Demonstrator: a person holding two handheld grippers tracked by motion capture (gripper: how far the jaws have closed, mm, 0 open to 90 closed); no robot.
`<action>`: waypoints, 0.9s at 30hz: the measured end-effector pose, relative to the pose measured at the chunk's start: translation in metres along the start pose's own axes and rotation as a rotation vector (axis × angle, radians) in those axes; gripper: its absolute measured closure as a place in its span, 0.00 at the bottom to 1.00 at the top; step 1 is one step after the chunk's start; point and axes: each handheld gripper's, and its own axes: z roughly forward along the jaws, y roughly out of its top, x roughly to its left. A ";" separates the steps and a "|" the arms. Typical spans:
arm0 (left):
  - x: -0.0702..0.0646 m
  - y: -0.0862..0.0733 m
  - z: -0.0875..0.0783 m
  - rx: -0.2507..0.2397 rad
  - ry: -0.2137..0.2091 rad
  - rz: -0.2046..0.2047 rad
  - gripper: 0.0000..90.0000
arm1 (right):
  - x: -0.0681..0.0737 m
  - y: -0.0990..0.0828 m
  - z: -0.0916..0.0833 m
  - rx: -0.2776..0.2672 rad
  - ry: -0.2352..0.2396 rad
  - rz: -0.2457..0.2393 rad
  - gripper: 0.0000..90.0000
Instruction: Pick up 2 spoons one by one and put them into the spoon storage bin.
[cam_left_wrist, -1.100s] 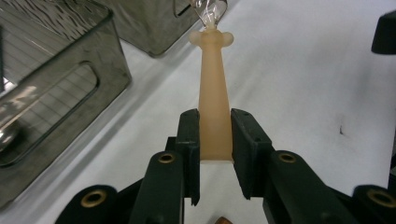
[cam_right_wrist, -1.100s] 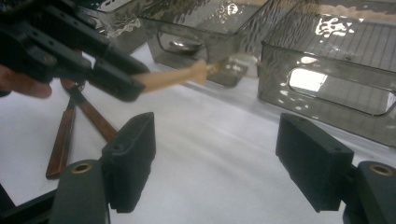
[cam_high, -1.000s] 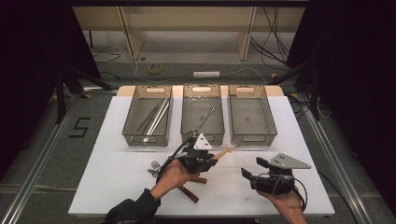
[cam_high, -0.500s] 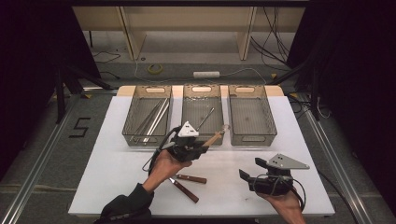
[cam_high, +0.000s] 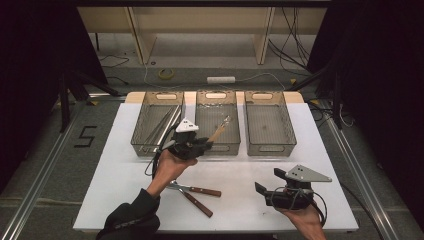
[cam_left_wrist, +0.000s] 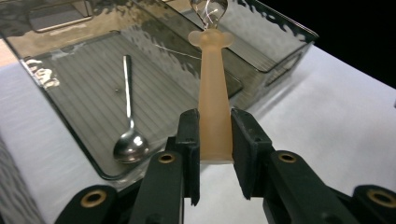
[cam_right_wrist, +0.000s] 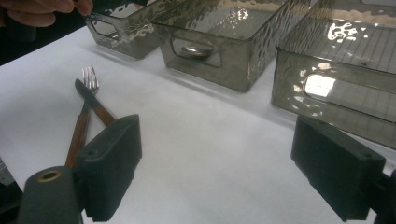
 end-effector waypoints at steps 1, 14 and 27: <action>0.002 0.001 0.001 -0.006 0.004 -0.013 0.81 | 0.000 0.000 0.000 0.001 -0.001 0.001 0.19; 0.022 0.017 0.024 0.020 0.054 -0.057 0.81 | 0.000 0.000 0.000 -0.003 0.002 -0.001 0.19; 0.037 0.020 0.041 0.051 0.111 -0.092 0.81 | 0.000 -0.001 0.001 0.002 0.003 -0.007 0.19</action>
